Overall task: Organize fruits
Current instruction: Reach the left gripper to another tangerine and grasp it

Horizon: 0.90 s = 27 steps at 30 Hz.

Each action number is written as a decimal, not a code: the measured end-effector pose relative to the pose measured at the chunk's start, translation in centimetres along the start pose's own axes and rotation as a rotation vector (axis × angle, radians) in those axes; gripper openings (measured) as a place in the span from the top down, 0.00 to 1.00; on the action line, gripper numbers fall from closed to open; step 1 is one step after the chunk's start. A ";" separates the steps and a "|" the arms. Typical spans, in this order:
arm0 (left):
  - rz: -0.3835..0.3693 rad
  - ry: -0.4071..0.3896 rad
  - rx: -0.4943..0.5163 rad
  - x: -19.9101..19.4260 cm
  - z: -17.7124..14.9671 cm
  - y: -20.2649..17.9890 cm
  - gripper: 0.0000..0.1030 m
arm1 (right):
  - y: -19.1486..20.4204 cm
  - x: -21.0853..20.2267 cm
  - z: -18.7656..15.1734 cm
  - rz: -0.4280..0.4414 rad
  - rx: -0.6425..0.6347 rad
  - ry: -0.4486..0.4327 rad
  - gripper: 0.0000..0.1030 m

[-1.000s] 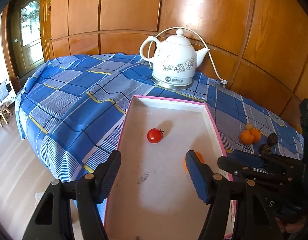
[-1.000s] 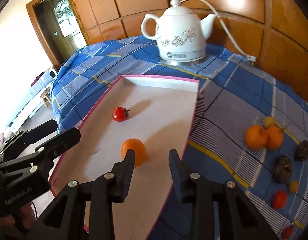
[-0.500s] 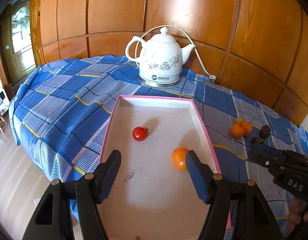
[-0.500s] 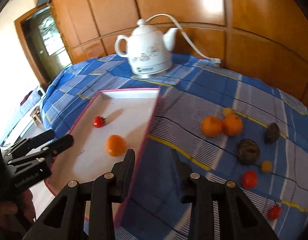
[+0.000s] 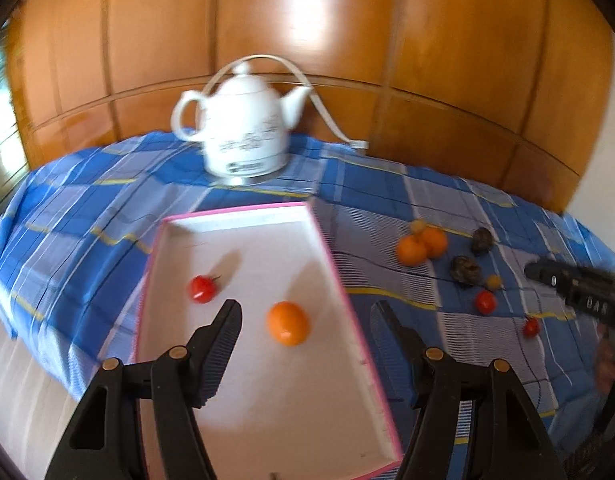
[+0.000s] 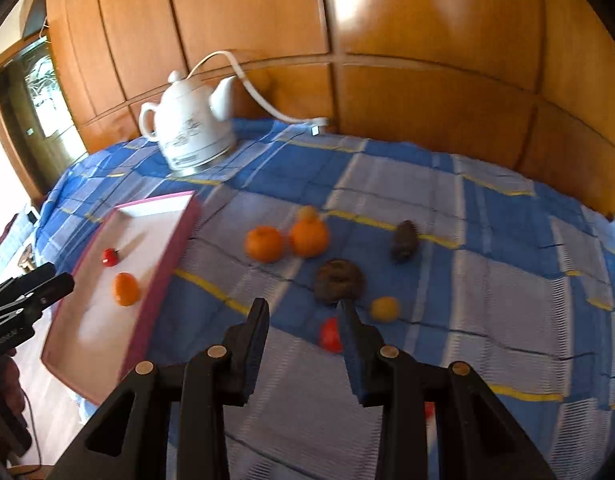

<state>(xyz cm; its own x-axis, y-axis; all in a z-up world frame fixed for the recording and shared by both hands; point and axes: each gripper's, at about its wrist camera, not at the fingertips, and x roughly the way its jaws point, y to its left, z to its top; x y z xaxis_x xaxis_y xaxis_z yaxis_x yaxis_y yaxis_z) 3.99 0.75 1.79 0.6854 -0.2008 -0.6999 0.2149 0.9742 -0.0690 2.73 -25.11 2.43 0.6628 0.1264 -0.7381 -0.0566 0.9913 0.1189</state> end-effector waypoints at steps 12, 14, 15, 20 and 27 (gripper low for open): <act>-0.145 0.123 0.171 6.5 3.9 -7.0 0.35 | -7.6 -3.1 2.8 -0.088 0.032 -0.052 0.65; -0.159 0.143 0.179 7.8 4.4 -7.8 0.35 | -9.0 -3.1 3.3 -0.098 0.039 -0.052 0.65; -0.173 0.155 0.184 8.6 4.7 -8.3 0.35 | -9.7 -3.0 3.4 -0.106 0.043 -0.049 0.65; -0.166 0.188 0.221 11.3 5.3 -10.2 0.35 | -13.1 -1.7 3.3 -0.118 0.094 -0.025 0.65; -0.148 0.237 0.243 14.9 5.8 -11.5 0.35 | -16.4 0.3 2.1 -0.084 0.196 0.023 0.65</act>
<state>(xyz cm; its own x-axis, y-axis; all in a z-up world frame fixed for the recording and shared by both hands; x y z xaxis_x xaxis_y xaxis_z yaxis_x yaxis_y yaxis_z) 15.80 -14.06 -3.76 0.4605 -0.2805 -0.8422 0.4780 0.8778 -0.0309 5.48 -41.41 1.66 0.6413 0.0467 -0.7659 0.1463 0.9724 0.1818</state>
